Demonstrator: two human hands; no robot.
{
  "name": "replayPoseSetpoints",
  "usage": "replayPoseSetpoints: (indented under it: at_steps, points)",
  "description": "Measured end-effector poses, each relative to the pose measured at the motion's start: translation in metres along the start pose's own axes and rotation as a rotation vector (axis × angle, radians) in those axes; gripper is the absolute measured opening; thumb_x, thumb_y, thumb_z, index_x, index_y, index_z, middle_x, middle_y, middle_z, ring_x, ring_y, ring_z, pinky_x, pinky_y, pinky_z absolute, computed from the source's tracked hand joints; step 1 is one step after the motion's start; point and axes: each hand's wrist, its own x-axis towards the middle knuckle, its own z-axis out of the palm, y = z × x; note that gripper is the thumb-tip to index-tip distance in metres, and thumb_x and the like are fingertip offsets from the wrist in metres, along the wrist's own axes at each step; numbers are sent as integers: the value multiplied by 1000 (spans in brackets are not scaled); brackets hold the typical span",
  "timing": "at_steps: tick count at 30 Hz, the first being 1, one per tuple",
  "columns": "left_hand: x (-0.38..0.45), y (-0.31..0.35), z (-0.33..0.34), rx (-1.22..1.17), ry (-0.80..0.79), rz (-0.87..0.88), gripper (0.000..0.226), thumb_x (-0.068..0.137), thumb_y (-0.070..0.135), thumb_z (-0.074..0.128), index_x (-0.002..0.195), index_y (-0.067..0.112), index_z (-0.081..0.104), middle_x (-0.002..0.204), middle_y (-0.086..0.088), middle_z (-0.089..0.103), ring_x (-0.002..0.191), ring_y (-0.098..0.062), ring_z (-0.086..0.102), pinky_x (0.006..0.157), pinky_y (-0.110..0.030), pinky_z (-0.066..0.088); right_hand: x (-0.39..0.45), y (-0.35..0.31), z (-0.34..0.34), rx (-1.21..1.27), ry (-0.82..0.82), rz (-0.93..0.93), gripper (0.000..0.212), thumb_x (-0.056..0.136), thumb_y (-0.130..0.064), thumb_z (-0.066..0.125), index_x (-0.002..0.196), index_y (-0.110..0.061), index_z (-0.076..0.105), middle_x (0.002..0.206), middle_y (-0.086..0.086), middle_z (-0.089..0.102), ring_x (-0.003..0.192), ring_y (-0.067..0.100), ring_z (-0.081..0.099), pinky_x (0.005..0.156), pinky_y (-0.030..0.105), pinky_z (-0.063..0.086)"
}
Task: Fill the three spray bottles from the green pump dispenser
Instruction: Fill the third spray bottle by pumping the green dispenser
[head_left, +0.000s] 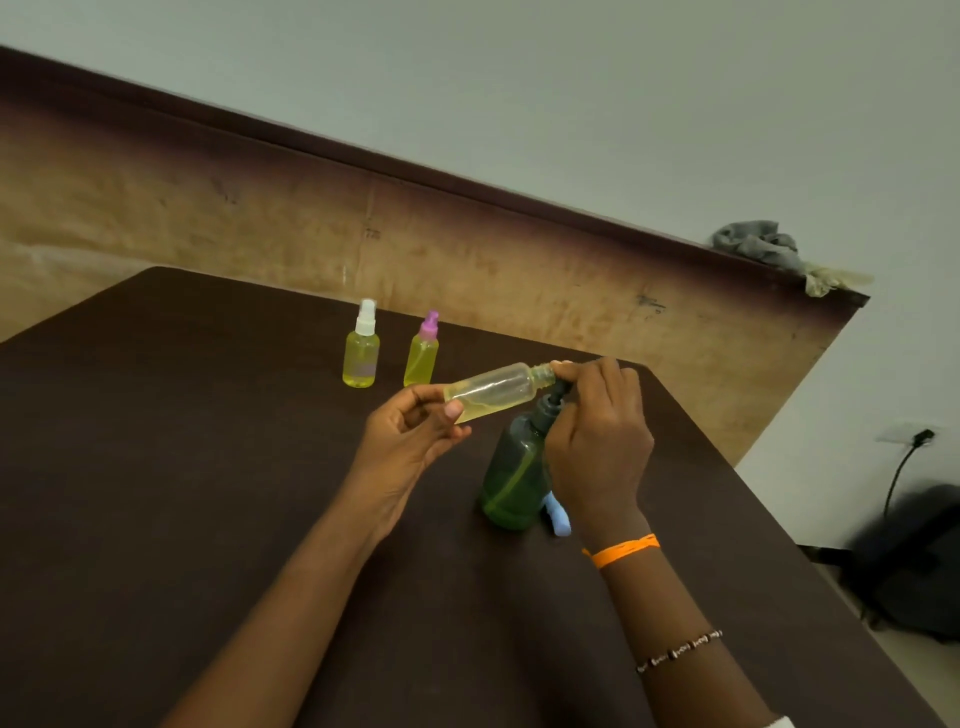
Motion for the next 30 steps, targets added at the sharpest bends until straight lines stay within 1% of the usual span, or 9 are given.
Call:
replayPoseSetpoints:
  at_steps: [4,8,10,13,16,19,21,25,30]
  points:
    - [0,-1,1,6,-8,3,26,67,16,65,91,8,61,74,1,66,58,-5,62,83,-31,56,7,1,-8,14,-36,11,32,77,-10,36,88,-11,67,82,-1,62,84,15,43,55,22,36]
    - [2,-2,0,5,-12,9,28,68,18,65,93,7,60,72,3,67,57,-5,62,83,-31,56,-15,-3,7,67,75,80,37,79,6,42,103,-6,68,96,4,66,85,15,47,64,16,38]
    - [2,-2,0,-2,-1,4,23,72,15,64,93,8,60,72,4,67,57,-5,62,83,-31,56,-21,-4,12,77,94,101,37,81,7,42,105,-4,67,100,6,67,86,14,50,67,15,40]
    - [0,0,1,-13,19,-8,11,81,7,60,91,8,59,78,-1,66,58,-5,63,84,-32,55,-16,-8,8,46,67,106,39,80,2,37,103,-5,68,96,5,67,82,13,47,58,20,41]
    - [-3,2,3,22,-2,-2,9,83,5,59,91,8,60,82,-4,63,59,-4,63,83,-31,55,-3,-7,-3,-23,22,62,36,78,-3,38,95,-9,69,86,1,65,82,14,43,51,24,40]
    - [-3,3,2,42,-12,9,10,82,5,59,92,9,60,85,-5,64,60,-5,63,83,-30,56,5,-9,-8,-23,-11,78,36,77,-11,35,91,-12,68,84,-1,64,87,13,41,53,16,33]
    - [-1,3,1,34,-10,7,12,81,6,60,93,9,60,85,-5,65,61,-5,63,83,-30,56,-3,-12,-4,12,2,119,40,78,-9,34,99,-11,68,92,0,64,89,13,42,55,12,32]
    - [1,1,-1,26,-15,19,19,73,13,63,92,9,60,80,-2,64,59,-4,63,85,-31,55,-22,-12,10,14,60,131,41,81,0,37,110,-5,65,105,6,65,91,16,48,64,23,45]
    - [0,1,-1,13,-16,-5,20,74,13,64,93,7,60,85,-6,64,61,-5,64,82,-29,56,-5,-8,0,-44,28,33,35,80,-4,38,95,-4,69,88,6,66,88,17,46,61,30,49]
